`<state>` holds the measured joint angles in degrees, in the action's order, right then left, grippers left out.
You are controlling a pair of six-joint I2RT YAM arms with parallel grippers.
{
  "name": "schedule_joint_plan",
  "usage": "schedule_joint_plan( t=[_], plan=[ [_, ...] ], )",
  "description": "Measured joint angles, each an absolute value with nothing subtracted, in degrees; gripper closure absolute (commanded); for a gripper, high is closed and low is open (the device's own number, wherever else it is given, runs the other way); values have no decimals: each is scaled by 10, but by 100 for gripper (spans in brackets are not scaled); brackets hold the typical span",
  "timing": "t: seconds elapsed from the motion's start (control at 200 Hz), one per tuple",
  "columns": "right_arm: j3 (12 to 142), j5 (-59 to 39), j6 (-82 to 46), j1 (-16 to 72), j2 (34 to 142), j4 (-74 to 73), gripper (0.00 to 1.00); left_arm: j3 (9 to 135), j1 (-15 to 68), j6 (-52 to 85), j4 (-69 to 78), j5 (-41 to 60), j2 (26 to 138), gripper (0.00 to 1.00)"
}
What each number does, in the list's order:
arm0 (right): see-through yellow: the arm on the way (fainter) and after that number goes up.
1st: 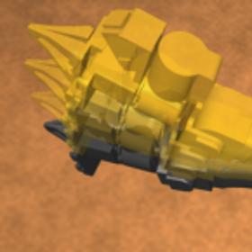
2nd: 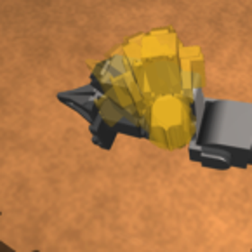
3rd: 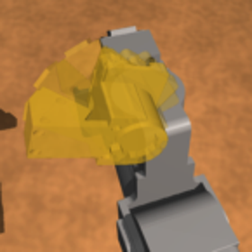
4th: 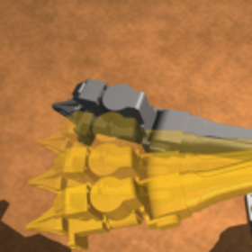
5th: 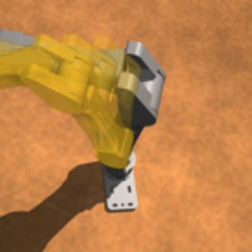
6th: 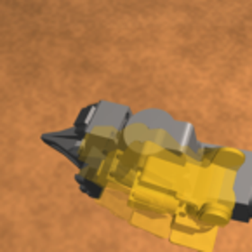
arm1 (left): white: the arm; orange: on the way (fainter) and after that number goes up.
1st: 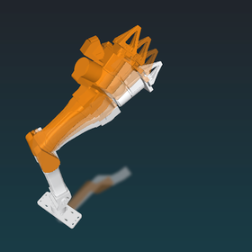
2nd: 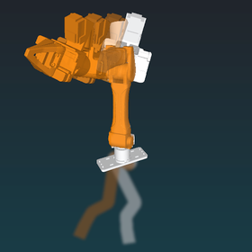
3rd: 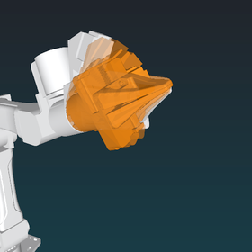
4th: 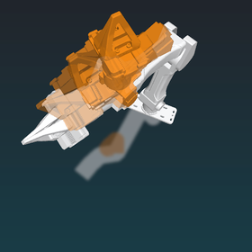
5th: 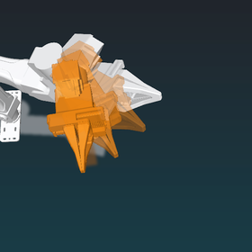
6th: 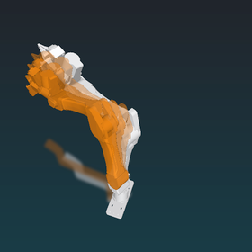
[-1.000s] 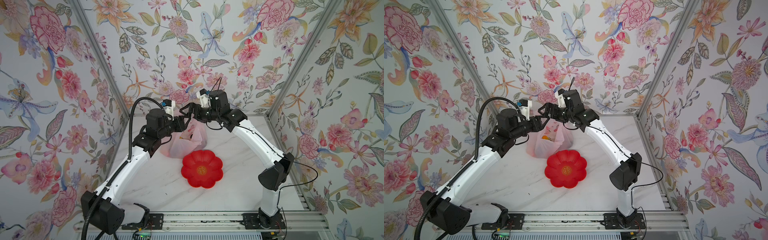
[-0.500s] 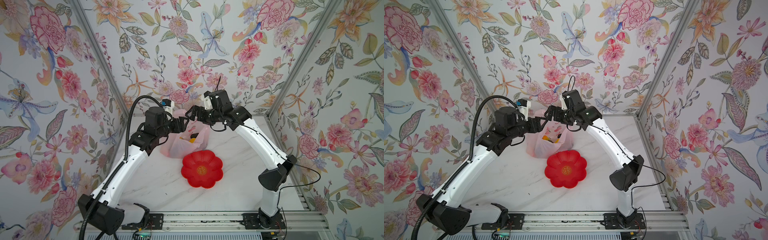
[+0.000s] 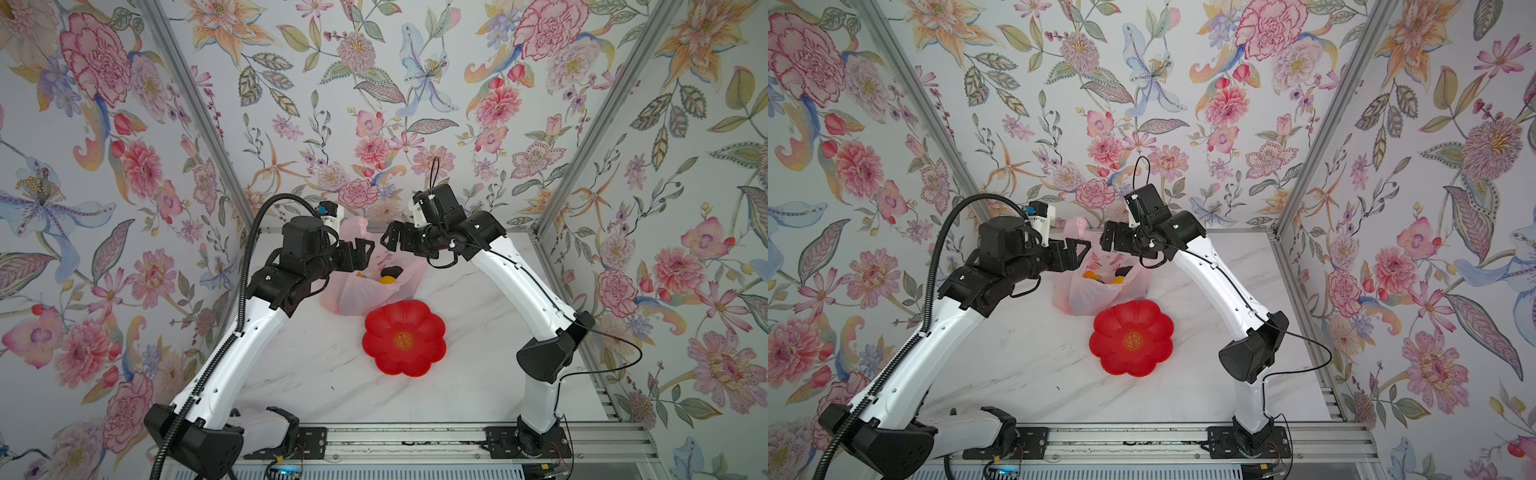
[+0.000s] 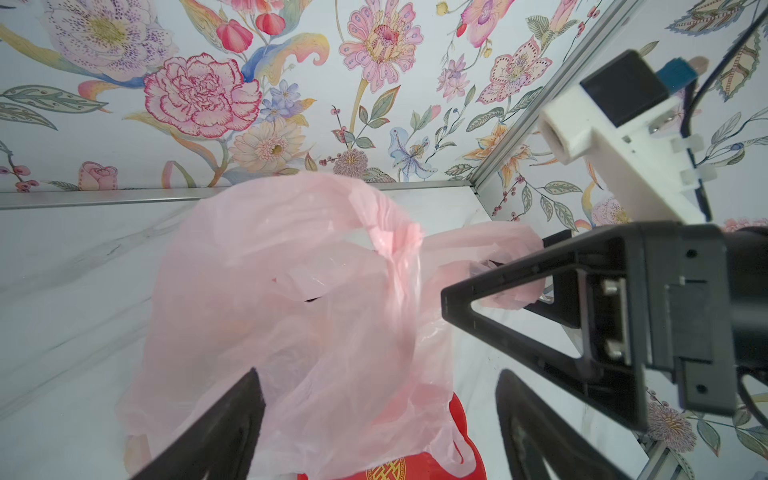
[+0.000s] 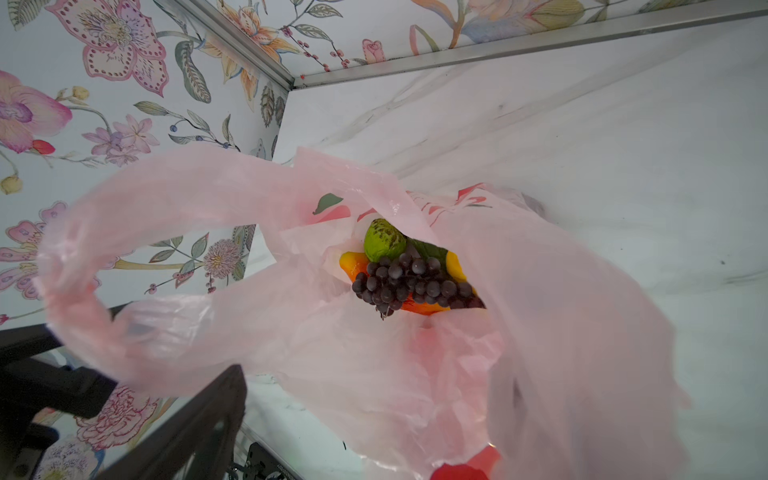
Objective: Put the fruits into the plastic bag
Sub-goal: 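Lower the pink bag onto the table and open both grippers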
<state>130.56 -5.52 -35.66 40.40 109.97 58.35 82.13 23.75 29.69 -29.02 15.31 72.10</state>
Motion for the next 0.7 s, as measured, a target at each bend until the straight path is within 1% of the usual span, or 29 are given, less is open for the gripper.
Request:
schedule_joint_plan(
  t=[0.32,0.536,0.701],
  plan=[
    [1308,6,-349,405,1049,682,1,823,231,273,-330,126,679,6],
    [1258,39,-354,407,978,724,1,823,227,264,-349,104,656,6],
    [1241,79,-365,418,963,764,1,823,227,259,-371,66,632,6]
  ],
)
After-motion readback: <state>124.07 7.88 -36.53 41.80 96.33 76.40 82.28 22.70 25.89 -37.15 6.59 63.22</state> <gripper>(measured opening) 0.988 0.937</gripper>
